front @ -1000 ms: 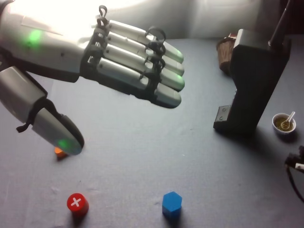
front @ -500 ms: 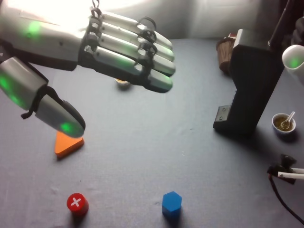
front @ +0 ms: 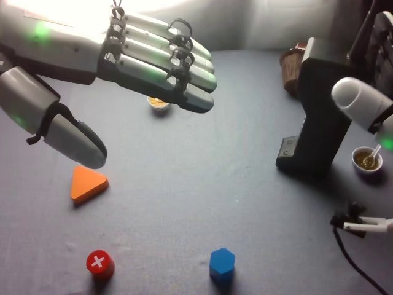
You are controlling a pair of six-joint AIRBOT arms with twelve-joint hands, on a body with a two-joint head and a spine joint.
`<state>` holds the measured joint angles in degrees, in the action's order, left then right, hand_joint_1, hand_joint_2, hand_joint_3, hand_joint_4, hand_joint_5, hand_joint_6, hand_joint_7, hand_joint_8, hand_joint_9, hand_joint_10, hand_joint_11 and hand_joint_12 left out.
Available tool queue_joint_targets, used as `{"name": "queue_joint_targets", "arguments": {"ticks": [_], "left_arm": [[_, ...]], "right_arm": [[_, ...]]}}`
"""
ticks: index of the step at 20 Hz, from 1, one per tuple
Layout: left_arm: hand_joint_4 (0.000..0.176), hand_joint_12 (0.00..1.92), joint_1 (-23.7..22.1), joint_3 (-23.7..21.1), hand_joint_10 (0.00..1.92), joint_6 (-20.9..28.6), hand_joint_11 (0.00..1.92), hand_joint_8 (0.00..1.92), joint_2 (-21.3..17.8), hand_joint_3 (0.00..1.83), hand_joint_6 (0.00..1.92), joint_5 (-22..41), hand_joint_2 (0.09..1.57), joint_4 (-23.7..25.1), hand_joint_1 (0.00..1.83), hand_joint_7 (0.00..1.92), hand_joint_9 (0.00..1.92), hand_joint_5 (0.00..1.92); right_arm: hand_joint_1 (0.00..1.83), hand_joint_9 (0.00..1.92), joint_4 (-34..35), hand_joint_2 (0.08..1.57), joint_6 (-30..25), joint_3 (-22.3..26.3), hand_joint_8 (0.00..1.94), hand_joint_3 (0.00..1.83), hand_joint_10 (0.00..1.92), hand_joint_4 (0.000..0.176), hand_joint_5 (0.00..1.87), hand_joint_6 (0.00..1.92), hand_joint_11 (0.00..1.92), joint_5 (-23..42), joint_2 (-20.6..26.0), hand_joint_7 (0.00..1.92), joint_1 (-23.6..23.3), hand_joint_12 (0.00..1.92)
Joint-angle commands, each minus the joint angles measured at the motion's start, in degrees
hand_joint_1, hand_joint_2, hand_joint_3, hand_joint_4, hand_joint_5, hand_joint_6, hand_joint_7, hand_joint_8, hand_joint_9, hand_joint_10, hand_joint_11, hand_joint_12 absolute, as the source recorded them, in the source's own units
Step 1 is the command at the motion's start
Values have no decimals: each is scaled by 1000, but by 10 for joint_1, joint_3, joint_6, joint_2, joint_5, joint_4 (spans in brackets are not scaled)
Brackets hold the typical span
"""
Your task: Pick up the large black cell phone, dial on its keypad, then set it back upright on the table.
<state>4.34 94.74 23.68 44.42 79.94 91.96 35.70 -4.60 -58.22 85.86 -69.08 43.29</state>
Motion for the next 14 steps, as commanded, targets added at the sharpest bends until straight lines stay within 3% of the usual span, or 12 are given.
{"name": "queue_joint_targets", "arguments": {"ticks": [1, 3, 10, 12, 14], "left_arm": [[0, 205, -15, 2, 1, 1, 0, 0, -4, 0, 3, 9, 1215, -69, 57, 93, 76, 133], [0, 274, -15, 2, 4, 1, 0, 3, -4, 0, 2, 7, 1213, -70, 38, 107, 94, 145], [0, 138, -15, 6, 0, 3, 0, 0, -4, 0, 1, 7, 1222, -75, 14, 68, 41, 103], [0, 131, -15, 9, 2, 1, 0, 1, -4, 0, 1, 8, 1220, -80, 34, 68, 45, 109], [0, 169, -15, 10, 2, -1, 0, 1, -3, 0, 1, 9, 1220, -84, 45, 82, 63, 124]], "right_arm": [[985, 0, -29, 982, -8, -4, 0, 2, 0, 0, 0, 0, 0, 63, 4, 0, -4, 0], [1017, 0, -41, 998, -9, -6, 0, 8, 0, 0, 0, 0, 0, 56, 0, 0, -4, 0], [1136, 0, -48, 974, -25, -36, 0, 0, 0, 0, 0, 0, 0, 56, -19, 0, -11, 0], [1119, 62, -48, 993, -29, -49, 5, 1, 7, 0, 136, 11, 74, 56, -26, 69, -12, 53], [1143, 149, -48, 1017, -32, -59, 6, 4, 6, 0, 302, 15, 2, 56, -33, 181, -13, 494]]}}
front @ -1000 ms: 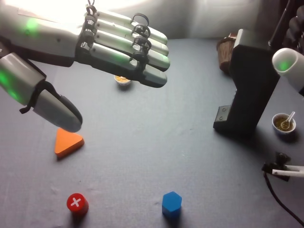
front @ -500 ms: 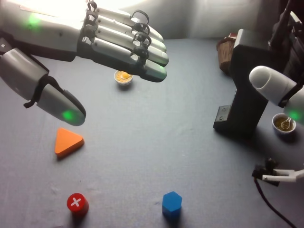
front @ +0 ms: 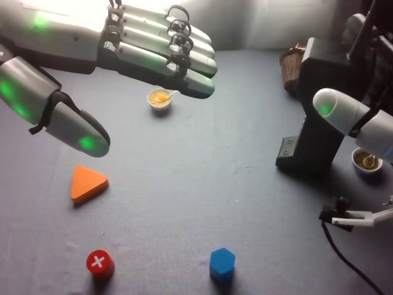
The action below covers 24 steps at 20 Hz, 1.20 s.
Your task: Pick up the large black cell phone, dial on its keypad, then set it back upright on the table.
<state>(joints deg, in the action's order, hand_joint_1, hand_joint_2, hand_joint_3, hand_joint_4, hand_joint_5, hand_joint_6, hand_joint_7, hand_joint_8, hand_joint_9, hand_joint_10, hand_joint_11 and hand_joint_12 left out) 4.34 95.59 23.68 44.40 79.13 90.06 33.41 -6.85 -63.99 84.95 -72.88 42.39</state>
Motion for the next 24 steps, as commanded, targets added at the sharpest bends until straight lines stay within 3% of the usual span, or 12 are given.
{"name": "queue_joint_targets", "arguments": {"ticks": [1, 2, 3, 6, 7, 8, 9, 14, 20, 24], "left_arm": [[0, 135, -15, 2, 1, -1, 0, 1, -3, 1, 0, 17, 1224, -65, 39, 64, 47, 111], [0, 179, -16, 2, 4, -1, 0, 4, -3, 0, 3, 16, 1219, -66, 63, 90, 67, 129], [0, 243, -16, 2, 5, -2, 0, 5, -3, 0, 4, 15, 1212, -67, 85, 115, 86, 153], [0, 165, -16, 2, 3, -3, 0, 3, -3, 0, 4, 18, 1217, -69, 51, 103, 65, 137], [0, 235, -16, 2, 5, -3, 0, 4, -3, 0, 3, 18, 1209, -69, 67, 137, 90, 154], [0, 249, -16, 2, 2, -3, 0, 2, -3, 0, 4, 19, 1207, -69, 73, 140, 90, 160], [0, 249, -16, 2, 4, -3, 0, 5, -3, 0, 5, 18, 1204, -69, 74, 147, 94, 165], [0, 272, -16, 2, 3, -4, 0, 2, -3, 0, 3, 19, 1209, -73, 89, 157, 107, 178], [0, 206, -16, 2, 3, -6, 0, 4, -3, 0, 3, 16, 1215, -78, 77, 120, 82, 153], [0, 195, -16, 2, 1, -6, 0, 1, -3, 0, 1, 17, 1217, -78, 81, 113, 74, 151]], "right_arm": [[1131, 196, -25, 1046, -10, -4, 5, 6, 10, 0, 275, 6, 0, 65, 3, 208, -5, 676], [1186, 316, -25, 1057, -11, -6, 7, 3, 22, 0, 321, 5, 73, 65, 0, 285, -5, 876], [1193, 373, -25, 1069, -13, -8, 5, 2, 19, 0, 342, 3, 105, 65, -2, 323, -5, 946], [1315, 761, -24, 1100, -20, -13, 25, 1, 71, 0, 558, 19, 421, 61, -5, 645, -9, 968], [1445, 820, -22, 1167, -21, -14, 928, 3, 999, 0, 592, 1022, 731, 60, -6, 745, -11, 1506], [1479, 900, -18, 1136, -22, -15, 1014, 0, 1124, 0, 828, 887, 820, 59, -6, 861, -12, 1603], [1488, 925, -17, 1109, -23, -15, 1033, 0, 1132, 0, 982, 680, 880, 59, -6, 893, -12, 1571], [1491, 936, -17, 1100, -23, -16, 959, 1, 1133, 0, 990, 721, 884, 59, -2, 932, -11, 1570], [1491, 922, -27, 1095, -31, -26, 937, 0, 1154, 0, 1055, 621, 863, 69, 15, 948, -6, 1582], [1491, 924, -74, 1094, -50, -55, 912, 0, 1147, 0, 1067, 618, 854, 103, 23, 956, -3, 1587]]}}
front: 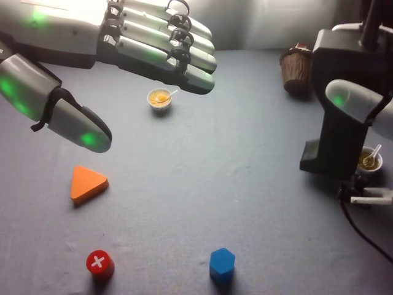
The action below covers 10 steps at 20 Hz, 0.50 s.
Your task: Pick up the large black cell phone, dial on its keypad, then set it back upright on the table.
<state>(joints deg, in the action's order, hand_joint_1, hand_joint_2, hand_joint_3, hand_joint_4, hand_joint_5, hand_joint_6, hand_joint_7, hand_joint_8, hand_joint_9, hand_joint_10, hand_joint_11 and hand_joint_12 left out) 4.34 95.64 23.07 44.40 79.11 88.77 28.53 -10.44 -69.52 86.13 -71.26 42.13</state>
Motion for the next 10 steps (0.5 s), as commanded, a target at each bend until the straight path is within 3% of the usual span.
{"name": "queue_joint_targets", "arguments": {"ticks": [1, 2, 4, 6, 7, 8, 9, 10], "left_arm": [[0, 358, -16, 2, 3, 0, 0, 0, -3, 1, 3, 17, 1219, -66, 209, 159, 167, 145], [0, 413, -16, 2, 3, 0, 0, 0, -3, 0, 2, 16, 1217, -67, 241, 169, 188, 145], [7, 1041, -16, 2, 43, -1, 0, 9, -3, 0, 2, 16, 1243, -69, 364, 385, 479, 173], [4, 1326, -16, 2, 133, -3, 140, 27, -3, 1, 3, 16, 1257, -69, 481, 594, 732, 215], [4, 1499, -16, 2, 504, -3, 230, 19, -3, 1, 0, 16, 1264, -68, 563, 709, 696, 197], [14, 1701, -16, 2, 1007, -3, 270, 29, -3, 1, 0, 15, 1271, -68, 657, 813, 612, 174], [24, 1840, -16, 2, 1296, -3, 273, 41, -3, 0, 0, 14, 1267, -68, 738, 876, 569, 141], [29, 1918, -16, 2, 1773, -3, 527, 1396, -3, 4, 2, 11, 1258, -68, 1254, 705, 684, 62]], "right_arm": [[1490, 918, -34, 1098, -20, -4, 943, 2, 1157, 0, 1045, 653, 855, 100, 6, 933, 1, 1585], [1489, 916, -43, 1099, -28, -10, 949, 2, 1160, 0, 1040, 660, 855, 111, 5, 928, 2, 1585], [1491, 927, -46, 1092, -43, -13, 933, 0, 1157, 0, 1065, 592, 880, 137, 1, 943, 3, 1561], [1491, 937, -46, 1089, -47, -13, 881, 0, 1140, 0, 1062, 615, 875, 149, -4, 967, 3, 1564], [1490, 909, -44, 1096, -47, -12, 934, 0, 1174, 0, 1063, 597, 862, 149, -6, 950, 3, 1579], [1490, 905, -39, 1097, -47, -11, 948, 0, 1176, 0, 1065, 595, 853, 149, -9, 945, 3, 1583], [1491, 919, -37, 1093, -47, -12, 923, 0, 1155, 0, 1066, 596, 854, 149, -11, 961, 4, 1580], [1491, 925, -37, 1092, -47, -13, 917, 0, 1146, 0, 1051, 606, 874, 149, -13, 967, 5, 1567]]}}
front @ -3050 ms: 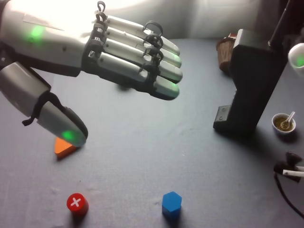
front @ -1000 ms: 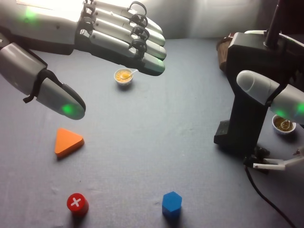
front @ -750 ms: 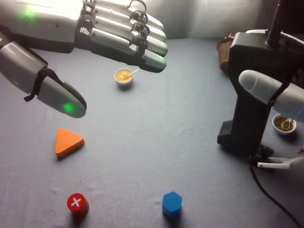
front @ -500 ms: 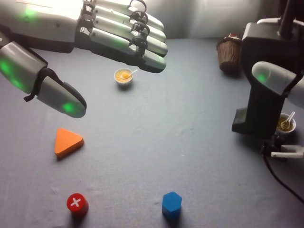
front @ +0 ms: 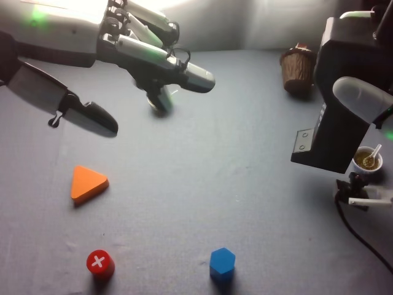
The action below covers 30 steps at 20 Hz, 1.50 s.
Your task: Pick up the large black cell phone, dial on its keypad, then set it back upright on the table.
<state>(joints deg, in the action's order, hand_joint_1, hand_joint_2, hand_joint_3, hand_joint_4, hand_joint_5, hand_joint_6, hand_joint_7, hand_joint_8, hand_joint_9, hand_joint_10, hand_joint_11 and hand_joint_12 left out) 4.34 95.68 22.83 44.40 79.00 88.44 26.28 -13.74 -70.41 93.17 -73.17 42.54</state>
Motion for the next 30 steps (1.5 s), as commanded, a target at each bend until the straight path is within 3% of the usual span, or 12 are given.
{"name": "queue_joint_targets", "arguments": {"ticks": [1, 3, 4, 5, 6, 7, 9, 10, 13, 23, 26, 30], "left_arm": [[29, 1918, -16, 2, 1773, -1, 527, 1396, -3, 4, 2, 9, 1258, -65, 1254, 705, 684, 62], [19, 1921, -16, 1, 1908, -1, 695, 1502, -3, 2, 7, 0, 1273, -63, 1278, 675, 777, 63], [17, 1921, -16, 1, 1918, 0, 715, 1381, -2, 0, 9, -6, 1225, -59, 1309, 761, 798, 97], [21, 1921, -15, 1, 1920, 2, 728, 1344, -1, 0, 8, -11, 1208, -55, 1320, 790, 815, 111], [28, 1921, -15, 1, 1921, 4, 728, 1361, 0, 0, 2, -17, 1206, -52, 1328, 784, 824, 102], [47, 1921, -12, 1, 1921, 5, 736, 1399, 1, 0, 0, -26, 1210, -52, 1335, 769, 841, 93], [50, 1921, -6, 1, 1921, 5, 731, 1405, 4, 0, 0, -43, 1213, -52, 1333, 763, 838, 91], [58, 1921, -4, 2, 1921, 5, 732, 1405, 6, 0, 3, -49, 1212, -52, 1335, 764, 840, 88], [58, 1921, 0, 1, 1921, 5, 682, 1353, 9, 0, 1, -61, 1197, -58, 1340, 796, 804, 87], [72, 1921, 16, 2, 1921, 3, 643, 1448, 24, 5, 1, -109, 1229, -68, 1325, 732, 715, 119], [56, 1921, 20, 3, 1921, 3, 718, 1530, 32, 14, 1, -121, 1253, -74, 1312, 684, 746, 72], [55, 1921, 19, -11, 1921, -3, 663, 1544, 37, 13, 6, -147, 1261, -93, 1309, 674, 730, 104]], "right_arm": [[1491, 925, -14, 1092, -14, -3, 917, 0, 1146, 0, 1051, 606, 874, 79, 5, 967, 2, 1567], [1489, 899, -14, 1103, -14, -1, 972, 0, 1201, 0, 1041, 586, 868, 79, 7, 934, 2, 1587], [1399, 890, -14, 1122, -14, -1, 1086, 4, 1345, 0, 1000, 696, 872, 79, 9, 901, 2, 1357], [1468, 856, -14, 1125, -14, -1, 1083, 3, 1301, 0, 987, 665, 841, 79, 13, 879, 2, 1576], [1483, 860, -14, 1121, -14, 1, 1074, 0, 1271, 0, 1011, 616, 848, 79, 16, 880, 2, 1606], [1488, 874, -14, 1116, -14, 5, 1035, 0, 1243, 0, 1002, 654, 858, 79, 23, 898, 2, 1597], [1487, 868, -14, 1117, -14, 16, 1041, 1, 1253, 0, 984, 682, 864, 79, 36, 891, -1, 1598], [1399, 888, -14, 1123, -14, 22, 1081, 1, 1345, 0, 988, 747, 874, 79, 42, 900, -4, 1382], [1486, 857, -14, 1120, -14, 42, 1047, 1, 1267, 0, 987, 686, 850, 79, 57, 890, -20, 1613], [1490, 920, -47, 1096, -8, 88, 912, 0, 1159, 0, 1019, 682, 870, 79, 81, 961, -51, 1576], [1487, 884, -61, 1112, -8, 91, 978, 0, 1207, 0, 1007, 717, 821, 79, 85, 920, -52, 1627], [1490, 908, -69, 1096, -8, 100, 930, 0, 1160, 0, 1047, 639, 852, 79, 93, 962, -52, 1589]]}}
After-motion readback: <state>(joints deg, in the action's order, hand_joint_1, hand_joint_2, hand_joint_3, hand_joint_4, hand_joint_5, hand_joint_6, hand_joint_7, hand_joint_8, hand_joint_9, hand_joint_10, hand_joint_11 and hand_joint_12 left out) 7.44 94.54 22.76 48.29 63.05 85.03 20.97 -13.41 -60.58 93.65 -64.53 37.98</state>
